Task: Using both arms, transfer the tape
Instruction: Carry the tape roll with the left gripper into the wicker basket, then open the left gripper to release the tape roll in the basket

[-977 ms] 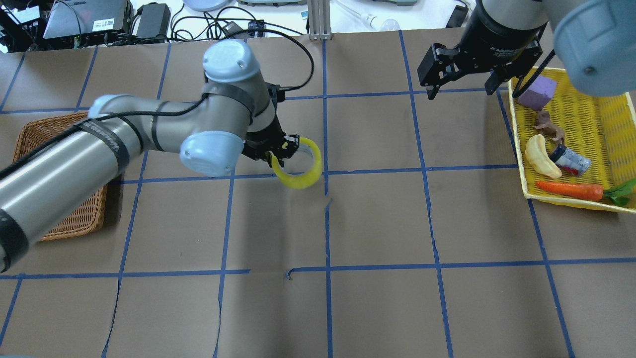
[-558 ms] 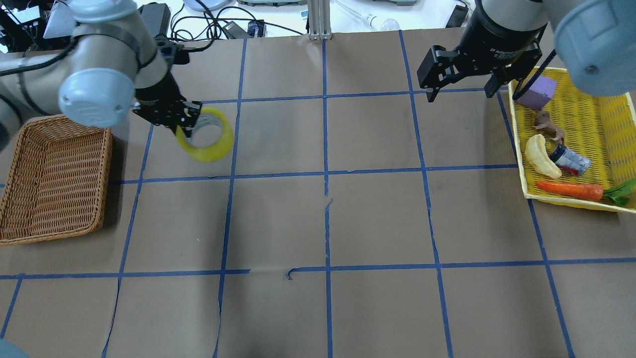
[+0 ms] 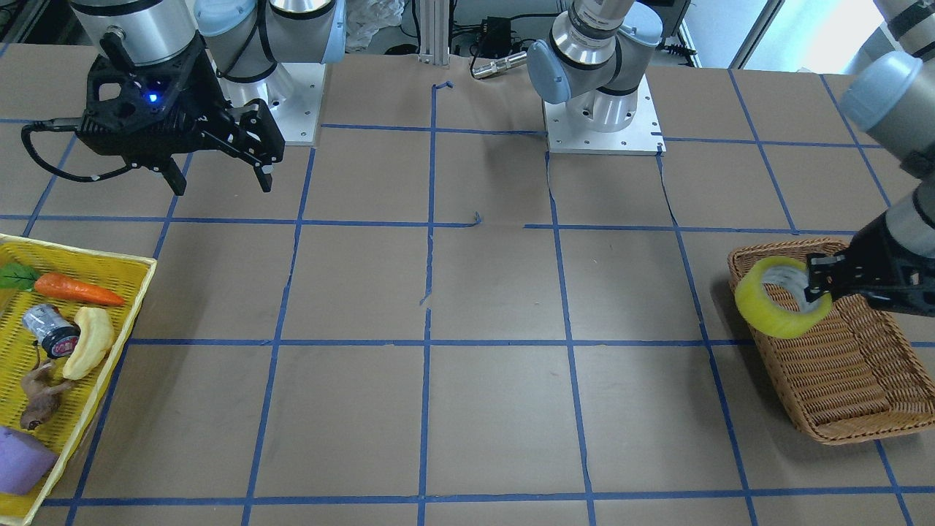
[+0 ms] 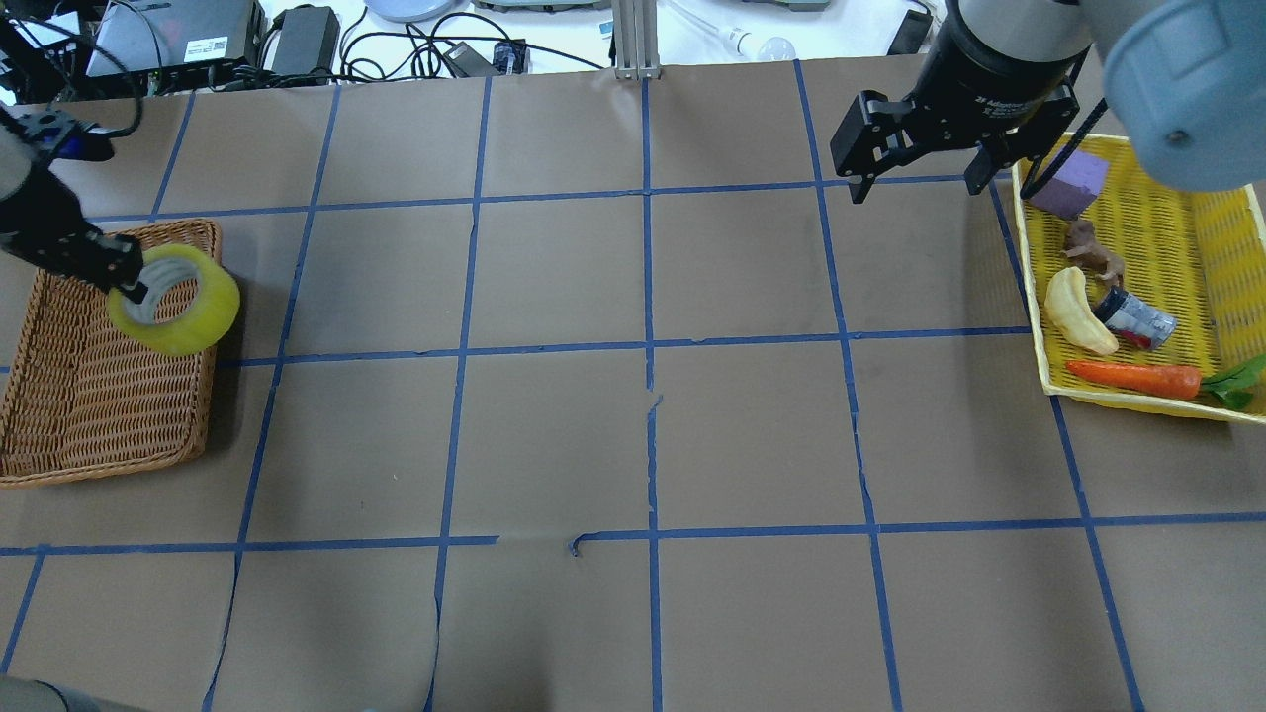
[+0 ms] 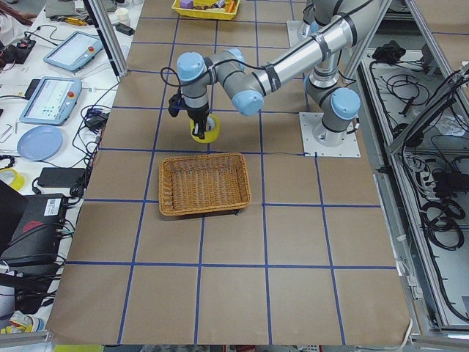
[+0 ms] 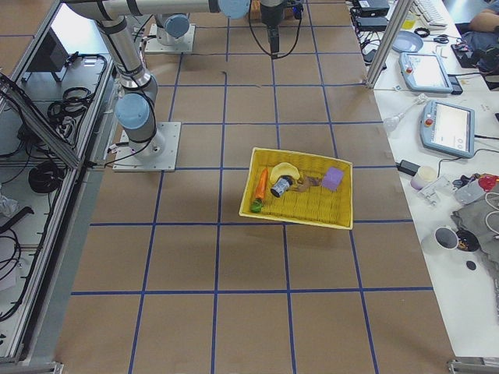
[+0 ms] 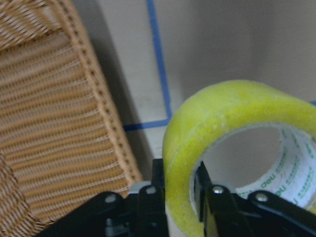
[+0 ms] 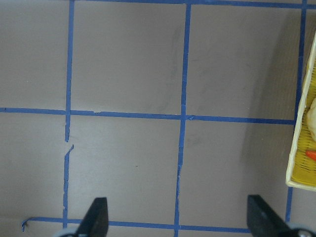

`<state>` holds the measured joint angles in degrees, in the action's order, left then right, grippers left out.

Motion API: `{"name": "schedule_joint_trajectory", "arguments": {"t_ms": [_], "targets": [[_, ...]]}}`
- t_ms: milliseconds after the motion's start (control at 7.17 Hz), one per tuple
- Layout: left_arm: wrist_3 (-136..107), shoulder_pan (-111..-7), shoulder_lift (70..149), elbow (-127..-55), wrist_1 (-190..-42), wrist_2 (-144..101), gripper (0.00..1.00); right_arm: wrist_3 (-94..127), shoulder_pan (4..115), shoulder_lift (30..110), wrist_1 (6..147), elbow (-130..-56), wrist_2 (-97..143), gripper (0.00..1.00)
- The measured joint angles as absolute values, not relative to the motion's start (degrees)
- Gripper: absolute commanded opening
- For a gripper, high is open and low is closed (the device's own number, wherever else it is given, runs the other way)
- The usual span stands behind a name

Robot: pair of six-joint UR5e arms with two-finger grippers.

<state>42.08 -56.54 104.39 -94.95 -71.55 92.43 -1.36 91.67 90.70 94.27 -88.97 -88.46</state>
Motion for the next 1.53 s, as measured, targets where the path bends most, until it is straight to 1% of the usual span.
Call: {"name": "schedule_joint_trajectory", "arguments": {"t_ms": [279,419,698,837,977,1116,1395,1535], "targets": [[51.96,-48.77,107.79,-94.77,-67.39,91.17,0.01,-1.35,91.67,90.70,94.26,-88.95,-88.43,1.00],[53.96,-47.31,110.11,-94.75,-65.37,90.47,0.03,-1.38,91.67,90.70,94.28,-88.95,-88.42,1.00],[54.52,-46.63,114.15,-94.75,-61.95,88.48,0.46,-1.36,91.67,90.70,94.29,-88.95,-88.42,1.00],[54.09,-46.64,115.52,-94.80,-60.18,87.97,0.55,-1.38,91.67,90.70,94.27,-88.95,-88.42,1.00],[53.19,-46.73,116.22,-94.82,-59.31,87.77,0.78,-1.38,91.67,90.70,94.28,-88.96,-88.42,1.00],[52.12,-46.89,116.45,-94.82,-58.93,87.73,0.95,-1.37,91.67,90.70,94.30,-88.99,-88.42,1.00],[50.84,-48.59,115.05,-94.68,-58.93,87.79,0.95,-1.40,91.67,90.70,94.34,-89.02,-88.36,1.00],[50.56,-50.98,113.08,-94.04,-60.26,87.93,0.95,-1.40,91.67,90.70,94.33,-89.03,-88.34,1.00]]}}
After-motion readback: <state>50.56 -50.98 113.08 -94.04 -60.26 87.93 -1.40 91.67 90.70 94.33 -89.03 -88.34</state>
